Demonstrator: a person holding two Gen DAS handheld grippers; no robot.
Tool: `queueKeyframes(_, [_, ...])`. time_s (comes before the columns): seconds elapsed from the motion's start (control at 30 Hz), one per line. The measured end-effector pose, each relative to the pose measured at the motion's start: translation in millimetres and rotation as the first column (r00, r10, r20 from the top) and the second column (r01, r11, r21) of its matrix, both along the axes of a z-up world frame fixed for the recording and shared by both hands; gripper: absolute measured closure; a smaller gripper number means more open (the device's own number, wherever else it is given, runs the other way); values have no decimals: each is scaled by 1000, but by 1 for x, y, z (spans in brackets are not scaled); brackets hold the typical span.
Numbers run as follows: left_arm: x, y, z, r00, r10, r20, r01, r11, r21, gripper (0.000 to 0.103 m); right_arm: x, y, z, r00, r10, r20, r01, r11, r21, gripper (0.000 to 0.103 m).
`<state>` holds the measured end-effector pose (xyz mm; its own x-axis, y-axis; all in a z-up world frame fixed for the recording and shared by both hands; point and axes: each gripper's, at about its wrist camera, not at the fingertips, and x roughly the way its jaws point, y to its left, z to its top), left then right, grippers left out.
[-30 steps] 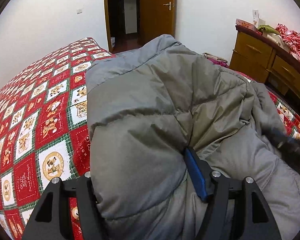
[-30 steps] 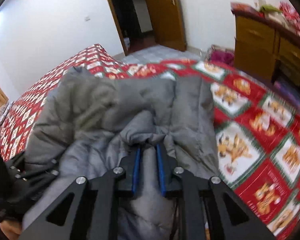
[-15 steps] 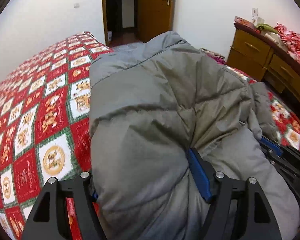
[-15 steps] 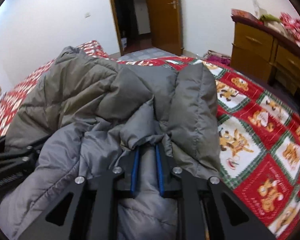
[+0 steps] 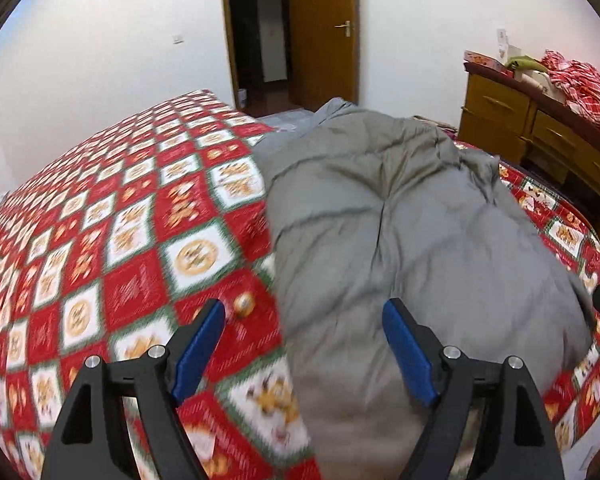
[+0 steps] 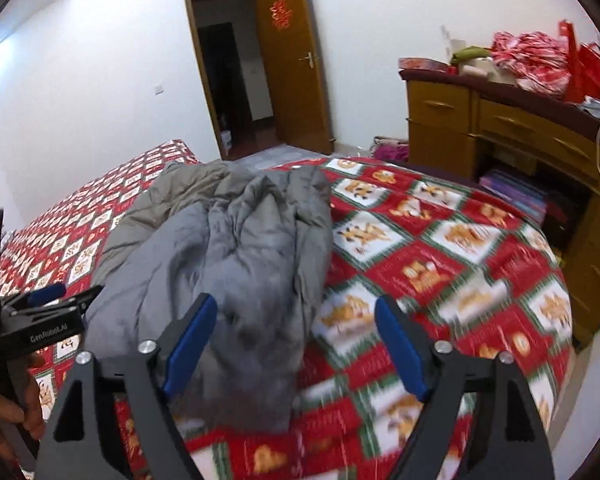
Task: Fold large clothes
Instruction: 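Lower the jacket bundle onto the quilt and open both grippers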
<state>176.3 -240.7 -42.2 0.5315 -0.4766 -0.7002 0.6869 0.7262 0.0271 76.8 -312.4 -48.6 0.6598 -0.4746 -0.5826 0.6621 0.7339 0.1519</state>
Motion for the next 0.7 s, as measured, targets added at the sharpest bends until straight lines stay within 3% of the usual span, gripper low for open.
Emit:
queueKeyframes(0.3, [-46, 54, -8, 999, 47, 9, -47, 999, 24, 21, -30, 34, -6, 1000, 13, -9, -13, 1000, 0, 14])
queueKeyframes(0.53, [-85, 77, 7, 988, 121, 97, -129, 988, 82, 21, -47, 52, 11, 999, 42, 32, -42, 999, 7, 11])
queueKeyframes(0.7, [-100, 96, 28, 989, 133, 72, -133, 991, -2, 21, -59, 68, 36, 994, 60, 89, -55, 997, -51, 8])
